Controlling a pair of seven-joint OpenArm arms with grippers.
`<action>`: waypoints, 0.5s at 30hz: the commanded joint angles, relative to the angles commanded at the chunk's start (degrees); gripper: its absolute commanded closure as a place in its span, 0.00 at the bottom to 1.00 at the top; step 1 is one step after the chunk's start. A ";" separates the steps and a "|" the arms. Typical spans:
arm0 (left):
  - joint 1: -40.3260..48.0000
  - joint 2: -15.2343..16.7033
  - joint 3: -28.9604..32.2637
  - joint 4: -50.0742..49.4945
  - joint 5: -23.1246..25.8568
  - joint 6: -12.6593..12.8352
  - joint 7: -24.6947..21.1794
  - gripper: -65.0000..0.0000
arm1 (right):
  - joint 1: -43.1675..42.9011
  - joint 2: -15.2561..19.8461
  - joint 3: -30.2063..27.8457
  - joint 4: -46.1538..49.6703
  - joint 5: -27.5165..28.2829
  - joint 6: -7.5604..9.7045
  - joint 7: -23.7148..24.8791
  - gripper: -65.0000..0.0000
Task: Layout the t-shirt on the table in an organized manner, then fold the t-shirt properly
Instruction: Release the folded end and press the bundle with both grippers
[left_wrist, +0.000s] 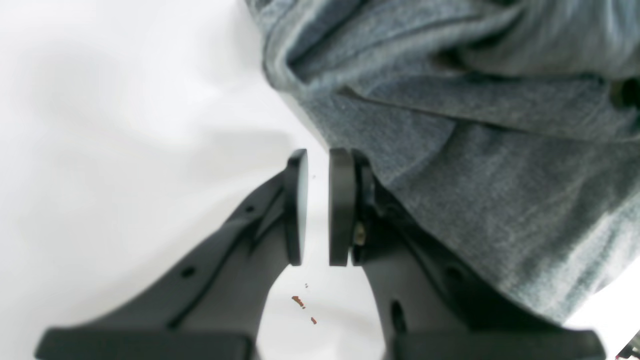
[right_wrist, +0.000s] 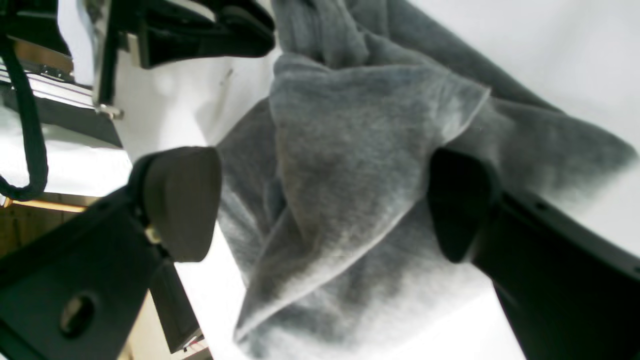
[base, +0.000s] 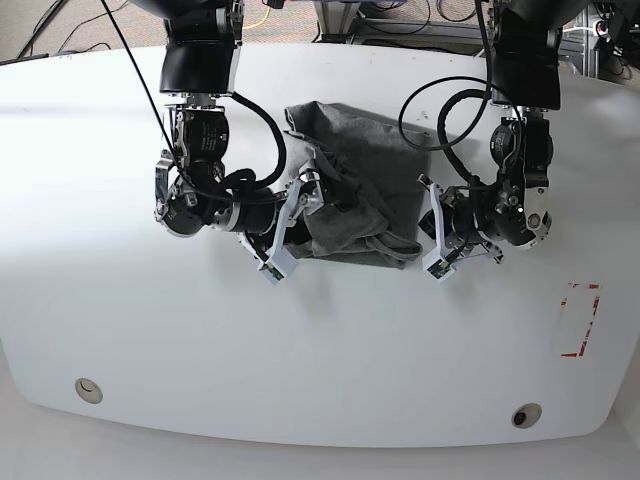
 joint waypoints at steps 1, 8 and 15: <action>0.00 0.00 -0.79 0.00 0.00 0.00 0.00 0.90 | 0.00 -0.09 -0.35 0.00 0.00 0.00 0.00 0.07; -0.53 -0.97 -8.26 0.00 -0.09 0.00 0.09 0.90 | -0.44 -2.64 -4.84 0.00 0.09 0.00 0.00 0.07; -1.85 -4.04 -9.49 0.53 -0.09 0.00 0.09 0.90 | -0.26 -4.84 -11.34 -0.09 0.00 -0.09 0.00 0.07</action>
